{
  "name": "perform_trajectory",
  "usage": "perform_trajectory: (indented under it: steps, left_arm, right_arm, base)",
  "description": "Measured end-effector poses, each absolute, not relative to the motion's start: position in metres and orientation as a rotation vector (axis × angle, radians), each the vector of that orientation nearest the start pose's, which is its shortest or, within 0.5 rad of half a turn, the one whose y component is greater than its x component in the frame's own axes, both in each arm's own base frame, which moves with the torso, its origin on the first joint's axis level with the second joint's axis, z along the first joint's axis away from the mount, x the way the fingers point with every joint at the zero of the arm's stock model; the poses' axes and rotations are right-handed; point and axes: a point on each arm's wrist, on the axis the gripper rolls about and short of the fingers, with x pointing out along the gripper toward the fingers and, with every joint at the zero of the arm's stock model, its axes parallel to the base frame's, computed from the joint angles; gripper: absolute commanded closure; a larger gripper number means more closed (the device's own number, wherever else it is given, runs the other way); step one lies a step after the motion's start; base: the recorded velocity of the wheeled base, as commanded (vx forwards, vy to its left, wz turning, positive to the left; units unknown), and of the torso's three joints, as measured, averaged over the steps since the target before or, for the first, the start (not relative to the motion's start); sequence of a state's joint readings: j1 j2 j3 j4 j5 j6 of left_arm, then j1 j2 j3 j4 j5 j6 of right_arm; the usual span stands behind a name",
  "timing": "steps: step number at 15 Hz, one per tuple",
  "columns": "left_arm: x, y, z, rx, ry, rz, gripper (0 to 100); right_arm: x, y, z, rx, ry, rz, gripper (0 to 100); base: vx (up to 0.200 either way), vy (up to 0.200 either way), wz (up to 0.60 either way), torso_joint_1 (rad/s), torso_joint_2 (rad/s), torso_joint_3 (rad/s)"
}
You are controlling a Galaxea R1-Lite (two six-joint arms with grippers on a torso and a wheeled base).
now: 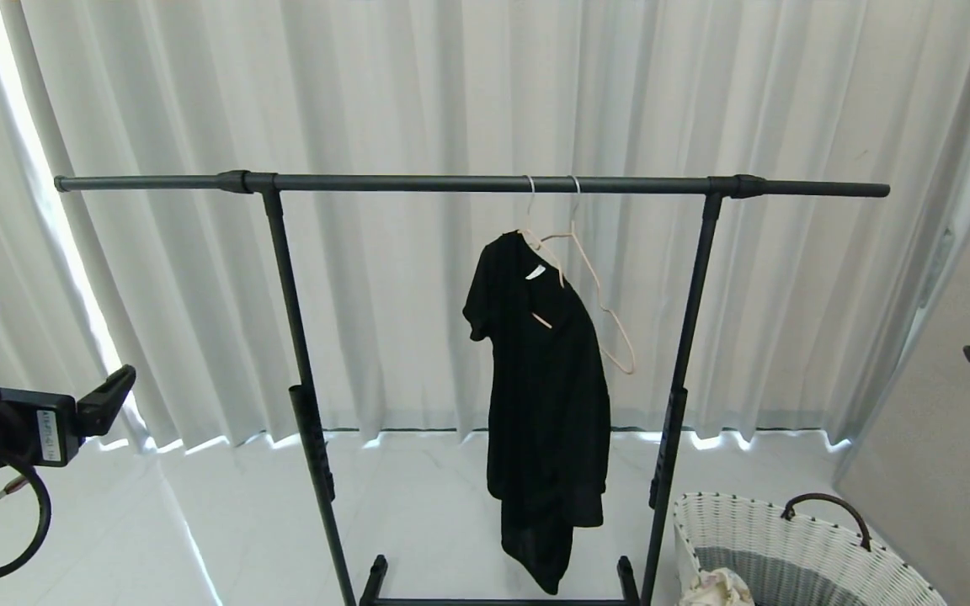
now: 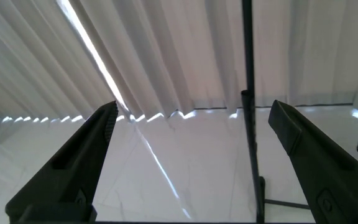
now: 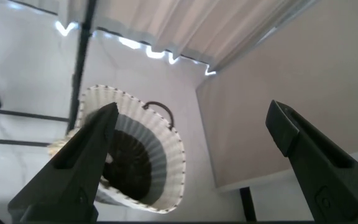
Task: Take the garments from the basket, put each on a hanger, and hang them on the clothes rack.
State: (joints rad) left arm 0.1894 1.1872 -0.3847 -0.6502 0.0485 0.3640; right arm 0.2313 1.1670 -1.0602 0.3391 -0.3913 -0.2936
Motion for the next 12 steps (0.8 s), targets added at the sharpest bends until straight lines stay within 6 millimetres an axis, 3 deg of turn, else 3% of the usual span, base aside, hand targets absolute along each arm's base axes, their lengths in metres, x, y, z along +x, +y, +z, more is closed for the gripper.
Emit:
perform_trajectory:
  steps: [12]
  left_arm:
    - [0.154,0.028,0.165,0.335,0.271,0.114,0]
  right_arm:
    - [0.15,0.021,0.277,-0.398,0.38,-0.133,0]
  base:
    - [0.0,0.0,0.0,-0.005,0.01,0.007]
